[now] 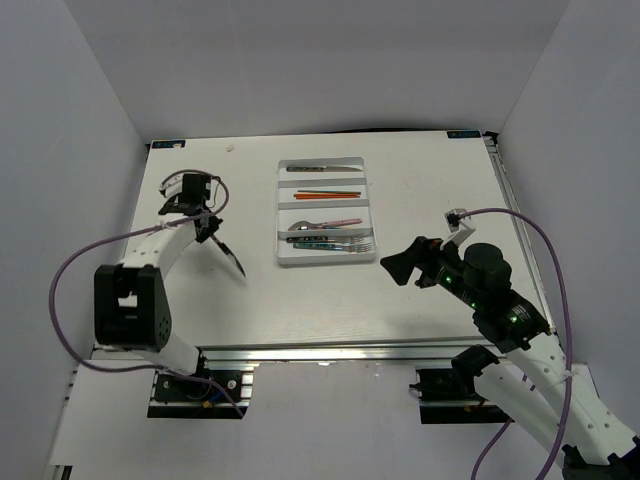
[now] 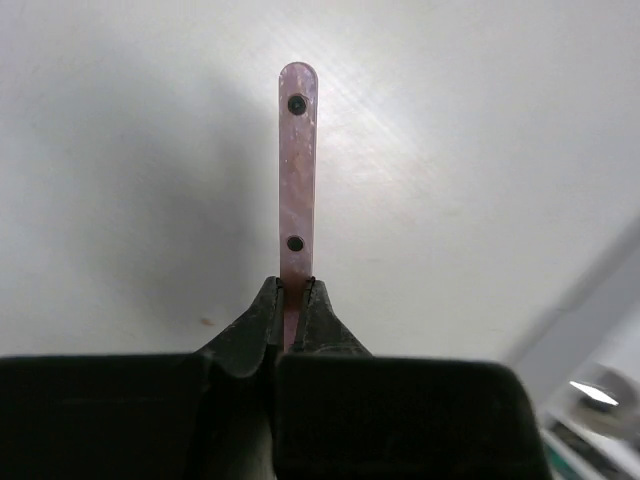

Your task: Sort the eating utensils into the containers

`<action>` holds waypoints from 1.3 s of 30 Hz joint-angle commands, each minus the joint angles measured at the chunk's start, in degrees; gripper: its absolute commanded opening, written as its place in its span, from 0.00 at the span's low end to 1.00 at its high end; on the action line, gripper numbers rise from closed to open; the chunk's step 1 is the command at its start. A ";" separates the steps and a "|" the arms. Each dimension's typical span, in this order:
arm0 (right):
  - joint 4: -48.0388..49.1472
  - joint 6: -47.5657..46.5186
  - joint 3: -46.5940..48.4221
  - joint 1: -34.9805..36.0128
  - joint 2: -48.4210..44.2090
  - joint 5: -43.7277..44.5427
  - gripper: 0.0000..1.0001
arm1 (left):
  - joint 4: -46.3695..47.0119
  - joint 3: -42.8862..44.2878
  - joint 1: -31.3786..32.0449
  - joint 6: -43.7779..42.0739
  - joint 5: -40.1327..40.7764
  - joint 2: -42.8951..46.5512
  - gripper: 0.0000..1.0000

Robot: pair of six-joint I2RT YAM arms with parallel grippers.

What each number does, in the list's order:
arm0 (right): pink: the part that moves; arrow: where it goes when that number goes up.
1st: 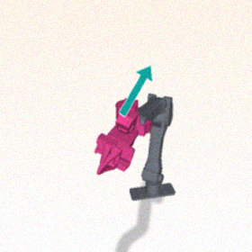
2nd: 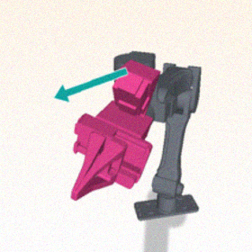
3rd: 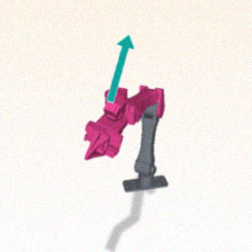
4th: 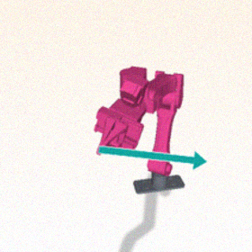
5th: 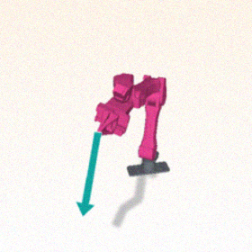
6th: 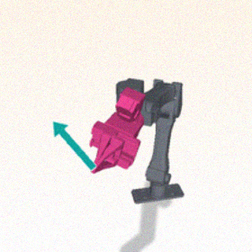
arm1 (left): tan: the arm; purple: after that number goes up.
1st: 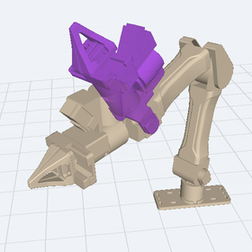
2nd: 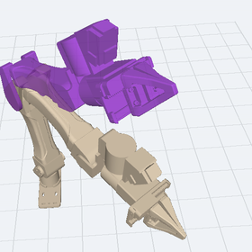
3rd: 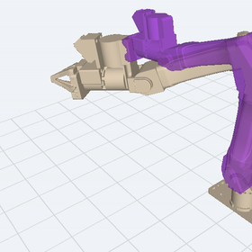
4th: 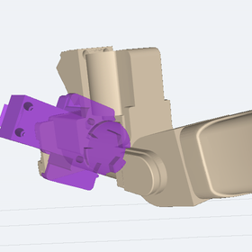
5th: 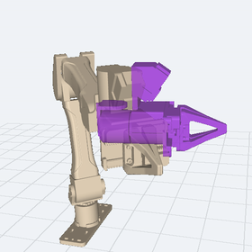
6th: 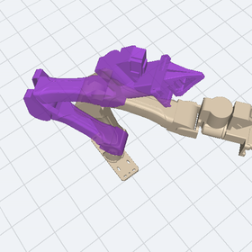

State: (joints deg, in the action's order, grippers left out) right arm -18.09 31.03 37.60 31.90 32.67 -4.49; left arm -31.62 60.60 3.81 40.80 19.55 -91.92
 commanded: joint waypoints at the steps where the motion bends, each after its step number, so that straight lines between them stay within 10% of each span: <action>1: 0.77 -0.44 0.36 0.09 -0.15 3.34 0.89 | 6.11 1.98 -0.30 7.52 -3.63 9.98 0.00; 16: -1.69 1.06 3.53 0.09 -0.06 9.85 0.89 | 31.17 17.43 19.73 44.71 20.08 -8.96 0.00; 28: 1.30 -3.16 1.33 0.09 1.78 14.06 0.89 | 44.01 41.34 25.01 48.49 31.08 -37.87 0.00; 39: 1.65 -5.45 1.77 0.00 2.84 12.76 0.89 | 45.59 47.15 26.07 49.82 30.81 -46.77 0.00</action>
State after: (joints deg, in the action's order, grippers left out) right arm -19.40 26.87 38.44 31.90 35.73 8.60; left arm 11.99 104.79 29.23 89.54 49.10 -139.44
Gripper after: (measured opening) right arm 0.894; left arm 0.079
